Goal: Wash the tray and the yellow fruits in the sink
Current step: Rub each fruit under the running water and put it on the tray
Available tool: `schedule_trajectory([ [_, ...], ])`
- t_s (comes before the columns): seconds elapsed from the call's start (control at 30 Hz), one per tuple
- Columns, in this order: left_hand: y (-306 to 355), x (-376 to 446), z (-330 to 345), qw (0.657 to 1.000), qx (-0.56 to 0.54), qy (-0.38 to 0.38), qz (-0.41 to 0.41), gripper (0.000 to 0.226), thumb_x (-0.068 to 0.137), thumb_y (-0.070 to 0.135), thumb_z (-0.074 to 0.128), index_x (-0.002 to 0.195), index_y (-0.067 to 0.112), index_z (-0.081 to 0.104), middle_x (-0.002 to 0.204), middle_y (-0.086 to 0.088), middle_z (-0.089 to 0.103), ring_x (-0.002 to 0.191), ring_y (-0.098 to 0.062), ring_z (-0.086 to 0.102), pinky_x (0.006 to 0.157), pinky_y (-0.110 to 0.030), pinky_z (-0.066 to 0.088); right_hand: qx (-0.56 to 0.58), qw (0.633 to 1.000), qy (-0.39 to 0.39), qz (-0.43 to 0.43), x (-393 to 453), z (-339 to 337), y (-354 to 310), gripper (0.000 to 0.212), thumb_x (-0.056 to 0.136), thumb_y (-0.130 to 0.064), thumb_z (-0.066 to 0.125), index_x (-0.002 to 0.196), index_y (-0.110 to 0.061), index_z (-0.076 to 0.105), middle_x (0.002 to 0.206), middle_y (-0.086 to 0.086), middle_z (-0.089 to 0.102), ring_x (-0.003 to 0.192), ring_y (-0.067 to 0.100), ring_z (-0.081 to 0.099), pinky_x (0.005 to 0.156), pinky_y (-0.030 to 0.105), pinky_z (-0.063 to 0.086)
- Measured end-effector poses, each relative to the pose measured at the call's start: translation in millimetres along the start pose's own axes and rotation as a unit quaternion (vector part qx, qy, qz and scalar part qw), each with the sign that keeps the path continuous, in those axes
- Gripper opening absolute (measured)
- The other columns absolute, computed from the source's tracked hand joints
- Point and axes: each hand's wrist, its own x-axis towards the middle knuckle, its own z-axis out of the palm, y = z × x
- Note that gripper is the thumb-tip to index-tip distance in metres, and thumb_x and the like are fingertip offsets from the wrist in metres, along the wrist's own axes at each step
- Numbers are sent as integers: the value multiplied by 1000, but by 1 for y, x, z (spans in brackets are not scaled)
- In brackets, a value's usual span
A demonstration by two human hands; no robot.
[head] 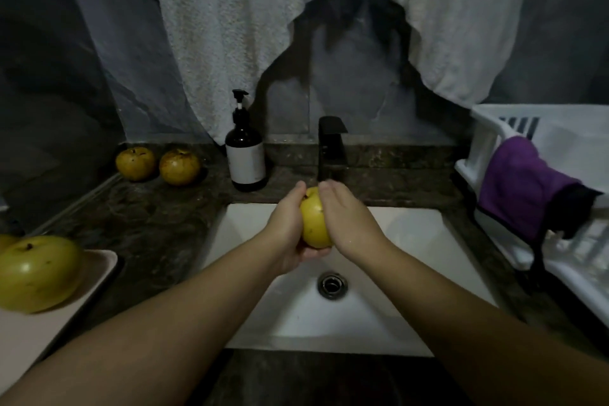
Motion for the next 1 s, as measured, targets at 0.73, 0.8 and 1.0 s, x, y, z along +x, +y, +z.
schedule_trajectory([
  [0.73, -15, 16, 24, 988, -102, -83, -83, 62, 106, 60, 36, 133, 10, 62, 110, -18, 75, 90, -34, 75, 72, -45, 61, -25, 991, 83, -101, 12, -14, 36, 35, 90, -58, 56, 120, -42, 67, 122, -14, 58, 107, 7, 54, 78, 20, 39],
  [0.8, -17, 14, 26, 993, -56, -70, -80, 56, 108, 52, 36, 136, 11, 60, 115, -18, 71, 94, -34, 71, 77, -49, 58, 66, 996, 61, 19, 23, -26, 35, 26, 101, -46, 51, 103, -36, 74, 116, -4, 69, 106, 17, 59, 75, 26, 39],
  [1.0, -17, 17, 29, 987, -120, -87, -58, 38, 107, 28, 38, 121, 7, 66, 100, -20, 77, 87, -34, 78, 61, -43, 64, -76, 983, 55, -157, 8, -21, 43, 38, 82, -61, 55, 114, -45, 69, 115, -20, 52, 103, -2, 48, 81, 9, 34],
])
